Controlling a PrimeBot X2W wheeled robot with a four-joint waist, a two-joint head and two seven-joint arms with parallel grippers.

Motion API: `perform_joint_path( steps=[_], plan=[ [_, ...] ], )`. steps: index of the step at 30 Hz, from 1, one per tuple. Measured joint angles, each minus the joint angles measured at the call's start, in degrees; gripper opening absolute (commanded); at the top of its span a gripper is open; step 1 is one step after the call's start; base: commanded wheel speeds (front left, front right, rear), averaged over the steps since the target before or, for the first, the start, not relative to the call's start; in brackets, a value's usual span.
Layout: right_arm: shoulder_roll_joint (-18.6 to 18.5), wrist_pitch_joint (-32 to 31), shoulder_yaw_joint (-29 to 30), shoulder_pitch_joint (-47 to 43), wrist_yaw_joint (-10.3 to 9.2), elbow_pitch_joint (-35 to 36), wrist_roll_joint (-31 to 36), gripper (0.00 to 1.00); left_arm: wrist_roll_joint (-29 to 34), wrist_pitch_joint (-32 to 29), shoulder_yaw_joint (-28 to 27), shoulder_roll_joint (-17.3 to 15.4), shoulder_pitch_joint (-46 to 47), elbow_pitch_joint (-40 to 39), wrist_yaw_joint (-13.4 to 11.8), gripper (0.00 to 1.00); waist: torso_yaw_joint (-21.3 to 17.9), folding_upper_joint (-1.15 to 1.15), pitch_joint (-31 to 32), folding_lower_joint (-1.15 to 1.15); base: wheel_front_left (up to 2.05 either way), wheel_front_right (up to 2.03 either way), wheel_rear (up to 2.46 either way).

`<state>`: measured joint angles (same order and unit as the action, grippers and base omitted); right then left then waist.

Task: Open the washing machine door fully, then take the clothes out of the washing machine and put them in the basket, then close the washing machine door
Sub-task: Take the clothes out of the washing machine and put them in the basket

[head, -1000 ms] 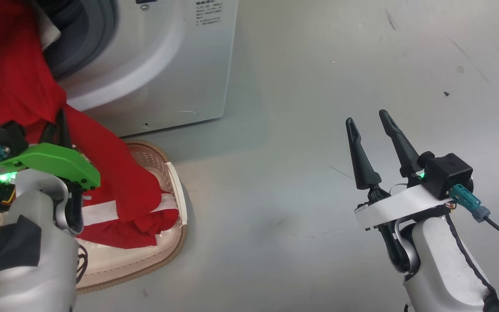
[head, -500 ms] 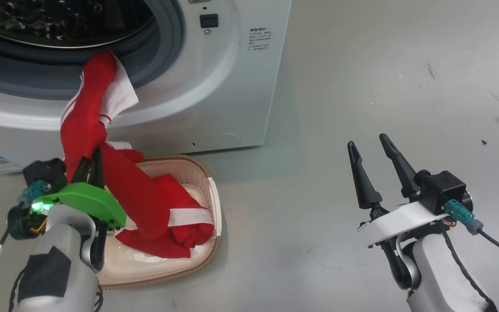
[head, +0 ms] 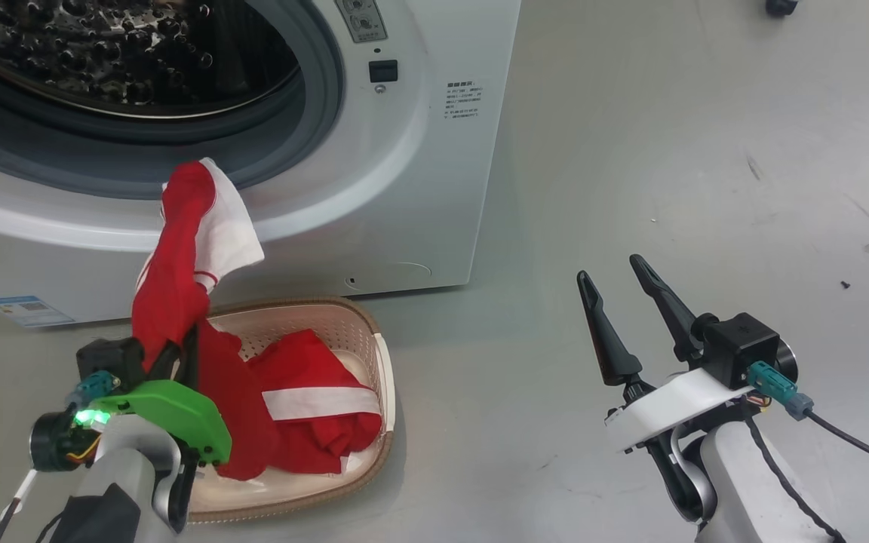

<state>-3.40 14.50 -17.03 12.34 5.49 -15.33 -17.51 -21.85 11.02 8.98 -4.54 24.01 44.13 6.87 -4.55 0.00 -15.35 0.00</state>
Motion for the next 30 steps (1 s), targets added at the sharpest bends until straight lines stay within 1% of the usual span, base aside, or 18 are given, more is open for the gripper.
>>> perform_joint_path(
  steps=[6,9,14,19,27,30],
  plan=[
    [0.01,0.0,-0.3,0.01,0.01,0.07,0.0,1.0,0.29,-2.57,1.46,-0.09,-0.93,1.8,0.01,0.0,-1.46,0.0,-0.53,0.0,0.0,0.0,0.0],
    [0.04,0.0,-0.46,0.04,0.41,0.13,0.0,1.0,0.3,-3.47,1.99,-0.3,-1.3,2.85,0.02,0.0,-2.32,0.0,-1.04,0.0,0.0,0.0,0.0],
    [0.09,0.0,-0.43,0.12,0.42,0.76,-0.09,1.0,0.3,-5.03,2.0,-0.79,-1.4,3.87,0.05,0.0,-3.76,0.0,-2.3,0.0,0.0,0.0,0.0],
    [0.13,0.0,-0.42,0.24,0.42,1.43,-0.09,1.0,0.37,-6.55,1.97,-2.32,-1.2,5.75,0.05,0.0,-5.1,0.0,-4.14,0.0,0.0,0.0,0.0],
    [0.18,0.0,-0.24,1.48,0.42,2.31,-0.41,1.0,0.46,-8.69,1.29,-2.89,-0.05,7.89,-0.05,0.0,-7.03,0.0,-7.32,0.0,0.0,0.0,0.0],
    [0.2,0.0,-0.2,1.63,0.42,2.76,-0.54,1.0,0.47,-9.75,0.89,-3.75,1.18,8.87,-0.59,0.0,-7.87,0.0,-8.85,0.0,0.0,0.0,0.0]
  ],
)
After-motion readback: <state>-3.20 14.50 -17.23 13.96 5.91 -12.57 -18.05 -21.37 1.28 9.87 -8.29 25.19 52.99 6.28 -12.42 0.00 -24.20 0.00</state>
